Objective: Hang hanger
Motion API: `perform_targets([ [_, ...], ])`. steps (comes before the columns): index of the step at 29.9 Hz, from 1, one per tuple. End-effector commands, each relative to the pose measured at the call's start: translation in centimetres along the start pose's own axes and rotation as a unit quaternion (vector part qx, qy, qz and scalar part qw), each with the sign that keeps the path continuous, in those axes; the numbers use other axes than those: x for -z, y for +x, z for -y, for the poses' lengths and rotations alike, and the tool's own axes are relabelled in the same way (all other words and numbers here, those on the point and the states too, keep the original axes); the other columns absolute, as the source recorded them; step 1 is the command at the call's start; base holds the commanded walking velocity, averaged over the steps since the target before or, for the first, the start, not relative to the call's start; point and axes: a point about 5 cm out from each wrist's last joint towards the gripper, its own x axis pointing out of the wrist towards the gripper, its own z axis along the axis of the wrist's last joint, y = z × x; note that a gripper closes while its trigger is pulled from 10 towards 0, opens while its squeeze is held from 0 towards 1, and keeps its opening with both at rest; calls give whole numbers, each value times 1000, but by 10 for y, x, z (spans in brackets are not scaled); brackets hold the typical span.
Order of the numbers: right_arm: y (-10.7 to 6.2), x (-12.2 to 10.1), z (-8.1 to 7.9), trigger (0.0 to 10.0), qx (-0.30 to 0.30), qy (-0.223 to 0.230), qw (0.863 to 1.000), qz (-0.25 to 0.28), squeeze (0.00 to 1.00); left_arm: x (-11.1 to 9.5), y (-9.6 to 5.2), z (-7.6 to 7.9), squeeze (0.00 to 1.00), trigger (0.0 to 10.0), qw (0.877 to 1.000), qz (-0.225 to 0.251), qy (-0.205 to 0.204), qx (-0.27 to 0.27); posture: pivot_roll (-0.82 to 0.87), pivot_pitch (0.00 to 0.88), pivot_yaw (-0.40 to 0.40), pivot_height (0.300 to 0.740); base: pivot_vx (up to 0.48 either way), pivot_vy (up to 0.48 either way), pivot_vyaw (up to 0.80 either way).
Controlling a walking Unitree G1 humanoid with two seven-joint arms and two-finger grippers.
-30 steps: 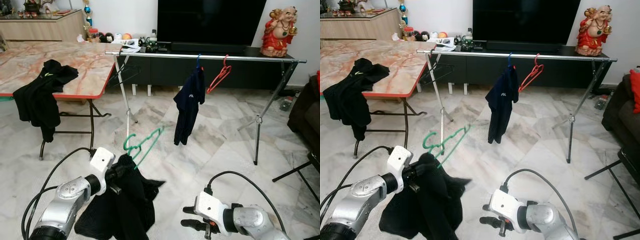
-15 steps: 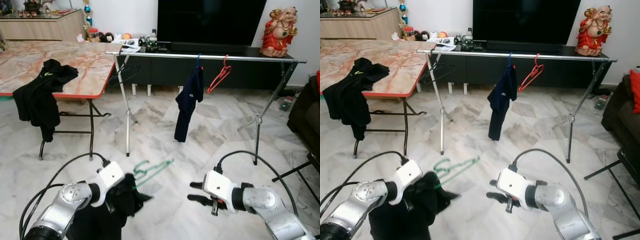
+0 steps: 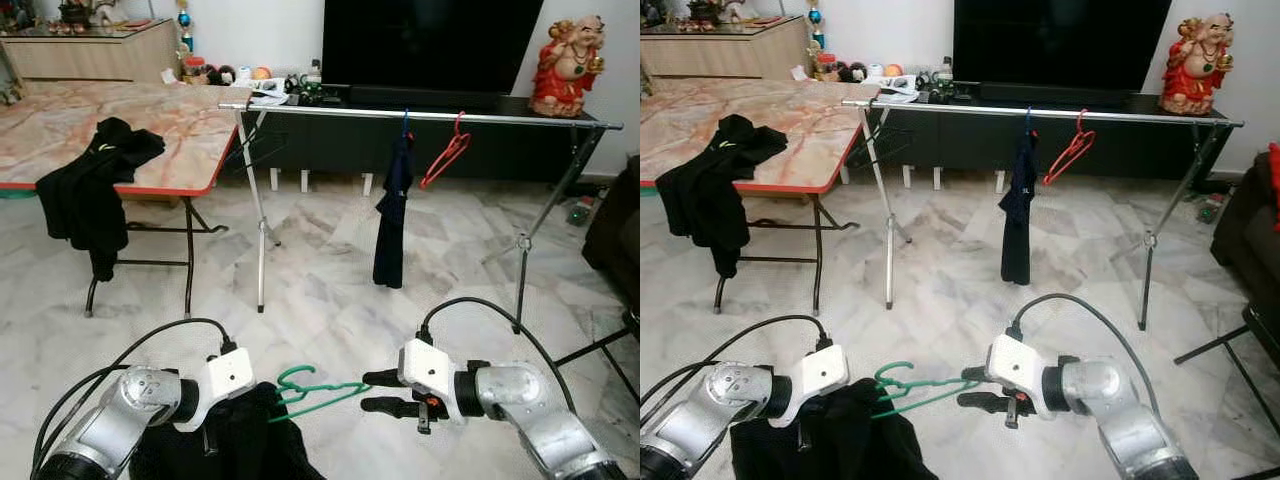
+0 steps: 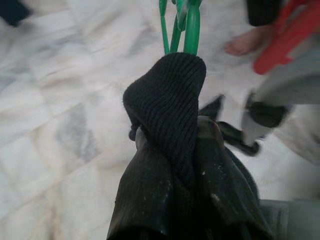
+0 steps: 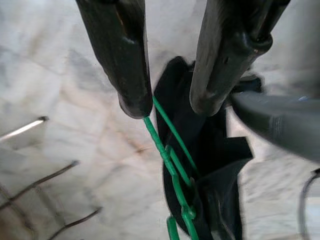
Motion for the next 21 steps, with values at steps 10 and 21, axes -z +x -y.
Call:
perform_targets([
  [10, 15, -17, 7, 10000, -42, -21, 999, 21, 0, -33, 3, 1, 0, 10000, 996, 42, 39, 65, 47, 0, 21, 740, 0, 0, 0],
  [21, 23, -16, 11, 10000, -47, -46, 998, -11, 0, -36, 7, 8, 0, 10000, 995, 47, 30, 87, 49, 0, 30, 740, 0, 0, 0],
])
